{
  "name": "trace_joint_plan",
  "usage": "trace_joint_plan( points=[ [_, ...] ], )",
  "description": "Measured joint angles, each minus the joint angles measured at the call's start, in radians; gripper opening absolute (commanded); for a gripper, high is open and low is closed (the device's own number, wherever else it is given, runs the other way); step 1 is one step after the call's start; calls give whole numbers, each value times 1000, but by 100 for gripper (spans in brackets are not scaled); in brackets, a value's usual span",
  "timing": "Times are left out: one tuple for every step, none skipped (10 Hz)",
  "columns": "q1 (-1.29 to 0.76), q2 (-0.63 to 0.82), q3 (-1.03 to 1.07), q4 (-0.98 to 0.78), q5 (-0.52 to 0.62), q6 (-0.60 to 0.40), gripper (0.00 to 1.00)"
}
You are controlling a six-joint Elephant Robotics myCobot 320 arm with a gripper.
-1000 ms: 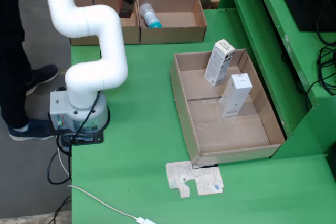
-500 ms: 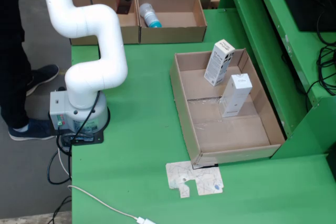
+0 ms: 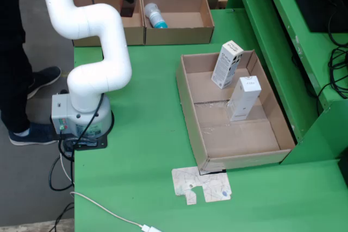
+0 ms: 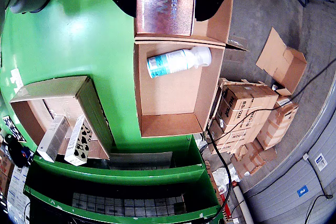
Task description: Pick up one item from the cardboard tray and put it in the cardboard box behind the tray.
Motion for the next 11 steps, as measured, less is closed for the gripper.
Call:
trace_joint_plan(
  points=[
    [6, 0, 0, -17, 0, 6, 0],
    [8, 2, 0, -21, 0, 8, 0],
    [21, 21, 0, -42, 0, 35, 0],
    [28, 21, 0, -54, 0, 47, 0],
    [34, 23, 0, -66, 0, 54, 0],
    [38, 24, 0, -75, 2, 60, 0],
    [40, 26, 0, -75, 3, 60, 0],
    [41, 26, 0, -77, 5, 63, 0],
    [51, 26, 0, -83, 18, 69, 0],
    [54, 26, 0, -89, 25, 69, 0],
    [54, 31, 0, -91, 25, 71, 0]
  ],
)
